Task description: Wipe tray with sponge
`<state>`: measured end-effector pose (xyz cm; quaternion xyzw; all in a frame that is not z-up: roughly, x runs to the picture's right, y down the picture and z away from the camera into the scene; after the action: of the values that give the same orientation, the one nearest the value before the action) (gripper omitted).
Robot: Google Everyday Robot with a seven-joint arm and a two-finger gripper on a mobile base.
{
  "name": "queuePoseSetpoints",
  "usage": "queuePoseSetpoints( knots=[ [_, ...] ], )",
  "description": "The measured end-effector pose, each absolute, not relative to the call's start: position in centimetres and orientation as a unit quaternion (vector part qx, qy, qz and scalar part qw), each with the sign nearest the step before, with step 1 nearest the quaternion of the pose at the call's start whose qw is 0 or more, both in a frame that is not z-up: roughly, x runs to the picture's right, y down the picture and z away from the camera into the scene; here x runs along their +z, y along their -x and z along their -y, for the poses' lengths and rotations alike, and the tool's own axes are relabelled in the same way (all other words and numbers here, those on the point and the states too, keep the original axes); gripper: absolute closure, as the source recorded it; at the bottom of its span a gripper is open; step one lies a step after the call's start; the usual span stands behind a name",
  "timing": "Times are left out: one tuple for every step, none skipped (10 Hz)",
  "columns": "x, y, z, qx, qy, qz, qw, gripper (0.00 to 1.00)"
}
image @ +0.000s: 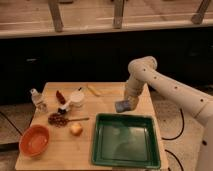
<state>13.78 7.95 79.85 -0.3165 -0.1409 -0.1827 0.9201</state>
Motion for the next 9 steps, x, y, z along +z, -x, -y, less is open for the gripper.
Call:
queuePoseSetpoints(
  knots=[
    [79.5,-13.9,-8.3,-0.183,0.319,0.141,0.919,0.95],
    [79.1,-13.8,-8.9,-0.185,0.324,0.140,0.917,0.95],
    [78.5,-13.9,-9.4,-0.186,0.328,0.141,0.915,0.95],
    [78.1,-14.2,-9.9,-0.187,0.335,0.138,0.913,0.95],
    [77.9,-14.0,-9.9,-0.189,0.336,0.140,0.912,0.95],
    [77.8,-13.8,-10.2,-0.192,0.338,0.140,0.911,0.95],
    [77.5,-14.1,-10.4,-0.191,0.340,0.139,0.910,0.95],
    [77.2,-14.2,-10.7,-0.193,0.344,0.138,0.908,0.95],
    [76.8,-14.0,-11.2,-0.197,0.348,0.138,0.906,0.95]
  ],
)
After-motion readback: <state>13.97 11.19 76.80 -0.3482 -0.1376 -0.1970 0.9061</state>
